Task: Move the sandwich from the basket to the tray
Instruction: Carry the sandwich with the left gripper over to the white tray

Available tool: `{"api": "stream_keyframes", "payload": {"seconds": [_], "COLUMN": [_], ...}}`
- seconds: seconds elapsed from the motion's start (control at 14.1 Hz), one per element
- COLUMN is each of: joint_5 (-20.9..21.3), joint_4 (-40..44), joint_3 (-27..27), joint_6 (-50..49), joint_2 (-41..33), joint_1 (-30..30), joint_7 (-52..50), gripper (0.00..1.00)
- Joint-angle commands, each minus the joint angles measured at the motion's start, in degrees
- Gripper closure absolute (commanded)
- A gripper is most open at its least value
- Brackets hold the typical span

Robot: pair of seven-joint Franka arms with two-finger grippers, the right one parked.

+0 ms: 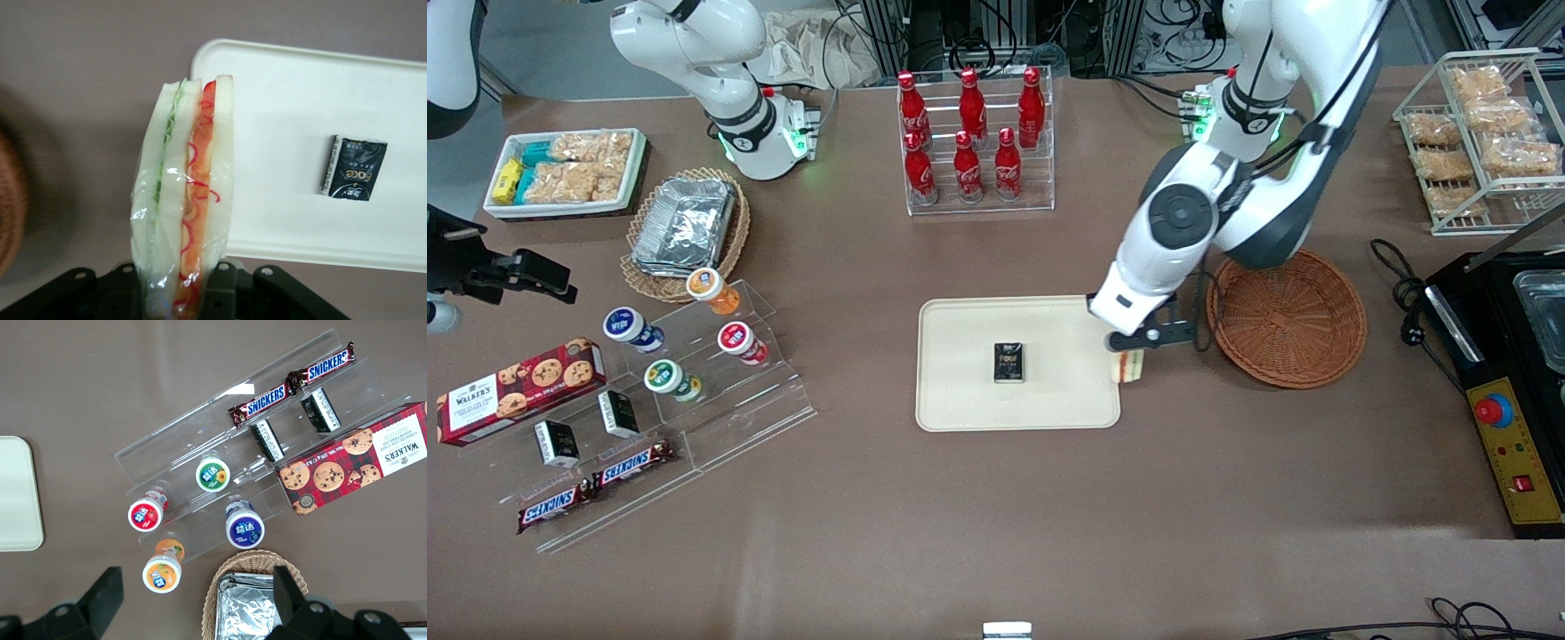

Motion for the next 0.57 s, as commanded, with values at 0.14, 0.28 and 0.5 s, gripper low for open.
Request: {"api": "stream_keyframes", "payload": {"seconds": [0.14,0.28,0.5], "joint_5": [7.7,8.7,9.9], "joint_4": [6.8,6.9,6.8], "joint_3": [0.0,0.0,0.0], "joint_6": [0.4,0.5,1.0], "joint_2": [10.9,12.7,14.8], "joint_1": [-3.2,-3.2,-3.2], "joint_7": [-4.5,-4.5,-4.6], "gripper": [0.74,0.74,0.74]}}
